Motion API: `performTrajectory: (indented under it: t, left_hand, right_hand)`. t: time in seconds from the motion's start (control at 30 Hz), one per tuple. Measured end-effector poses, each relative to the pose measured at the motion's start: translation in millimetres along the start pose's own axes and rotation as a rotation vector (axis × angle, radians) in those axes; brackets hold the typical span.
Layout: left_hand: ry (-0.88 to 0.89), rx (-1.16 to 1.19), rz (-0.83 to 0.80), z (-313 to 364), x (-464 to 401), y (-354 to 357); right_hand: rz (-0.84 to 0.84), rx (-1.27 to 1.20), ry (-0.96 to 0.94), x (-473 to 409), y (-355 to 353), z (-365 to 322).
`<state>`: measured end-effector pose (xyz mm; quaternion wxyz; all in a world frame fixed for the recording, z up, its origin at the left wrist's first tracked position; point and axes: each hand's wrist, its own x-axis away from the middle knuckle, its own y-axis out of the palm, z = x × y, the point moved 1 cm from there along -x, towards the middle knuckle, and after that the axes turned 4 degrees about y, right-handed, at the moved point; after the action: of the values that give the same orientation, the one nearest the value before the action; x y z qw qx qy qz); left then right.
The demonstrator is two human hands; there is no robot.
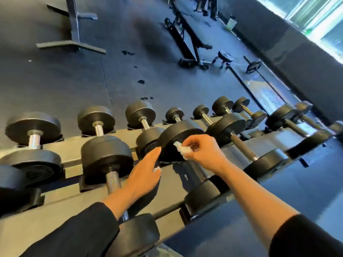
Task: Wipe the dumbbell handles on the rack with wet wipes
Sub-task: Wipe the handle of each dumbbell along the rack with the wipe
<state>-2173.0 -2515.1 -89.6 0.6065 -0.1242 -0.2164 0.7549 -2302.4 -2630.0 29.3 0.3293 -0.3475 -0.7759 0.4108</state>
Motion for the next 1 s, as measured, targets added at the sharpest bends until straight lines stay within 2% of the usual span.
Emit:
performTrajectory:
  t: [0.3,0.47,0.57,0.63,0.73,0.8,0.93,1.0]
  left_hand:
    - [0.036,0.045,-0.044,-5,5,7]
    - [0.059,0.043,-0.047,-6,8,7]
    - [0.063,0.037,-0.047,-6,8,7]
    - [0.055,0.037,-0.048,-5,8,7]
    - [0.043,0.038,-0.052,-6,7,7]
    - [0.047,0.033,-0.054,-6,7,7]
    - [0.046,0.029,-0.04,-6,8,7]
    - [0.04,0.02,-0.031,-5,7,7]
  right_hand:
    - [-0.236,0.725,-0.191,-15,19,-6]
    - [-0.285,0.631,-0.117,-5,9,-4]
    - [-0.438,0.541,-0.032,3,-4,-3]
    - [-0.551,0.436,0.09,9,-9,-3]
    - [-0.611,0.387,0.155,12,-10,-4]
    - [-0.524,0.387,0.092,9,-9,-6]
    - [-0.105,0.378,-0.043,-6,-8,-9]
    - [-0.013,0.391,-0.072,-15,-3,-7]
